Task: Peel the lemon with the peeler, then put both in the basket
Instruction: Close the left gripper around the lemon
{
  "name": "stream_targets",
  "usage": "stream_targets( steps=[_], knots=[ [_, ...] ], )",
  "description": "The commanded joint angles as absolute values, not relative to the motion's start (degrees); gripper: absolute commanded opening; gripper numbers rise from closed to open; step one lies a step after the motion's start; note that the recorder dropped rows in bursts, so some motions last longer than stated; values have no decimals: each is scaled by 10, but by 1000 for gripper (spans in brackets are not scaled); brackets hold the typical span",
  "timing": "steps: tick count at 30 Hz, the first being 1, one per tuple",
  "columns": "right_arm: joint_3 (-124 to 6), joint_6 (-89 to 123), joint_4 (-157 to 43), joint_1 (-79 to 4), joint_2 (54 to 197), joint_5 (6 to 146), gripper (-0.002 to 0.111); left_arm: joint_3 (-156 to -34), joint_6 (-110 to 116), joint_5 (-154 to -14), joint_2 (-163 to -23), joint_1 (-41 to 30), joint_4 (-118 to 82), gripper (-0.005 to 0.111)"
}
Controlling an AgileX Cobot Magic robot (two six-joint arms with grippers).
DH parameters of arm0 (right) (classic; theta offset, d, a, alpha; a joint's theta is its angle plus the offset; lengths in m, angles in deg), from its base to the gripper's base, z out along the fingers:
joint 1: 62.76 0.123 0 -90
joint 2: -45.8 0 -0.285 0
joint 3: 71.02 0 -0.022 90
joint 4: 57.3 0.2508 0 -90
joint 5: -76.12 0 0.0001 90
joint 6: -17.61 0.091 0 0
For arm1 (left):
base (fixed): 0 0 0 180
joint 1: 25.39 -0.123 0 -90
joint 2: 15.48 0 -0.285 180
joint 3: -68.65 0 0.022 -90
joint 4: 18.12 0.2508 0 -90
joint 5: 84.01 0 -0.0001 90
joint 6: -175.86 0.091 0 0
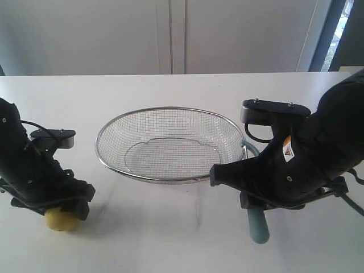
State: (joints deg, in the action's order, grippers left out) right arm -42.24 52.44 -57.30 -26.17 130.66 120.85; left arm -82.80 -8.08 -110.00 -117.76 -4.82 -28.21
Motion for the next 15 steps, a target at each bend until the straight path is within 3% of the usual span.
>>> stream_targets(
  steps=[1,8,15],
  knots=[
    [-423,523,-573,-263,1301,1205,0,-828,-84,-1115,-1189,-47,-283,75],
    [-423,523,-573,-263,1301,1204,0,-828,-84,-1115,-1194,-47,-283,73],
    [-423,523,-573,-263,1301,1201,0,-828,-82,-1127,-1194,-47,-278,41]
  ],
)
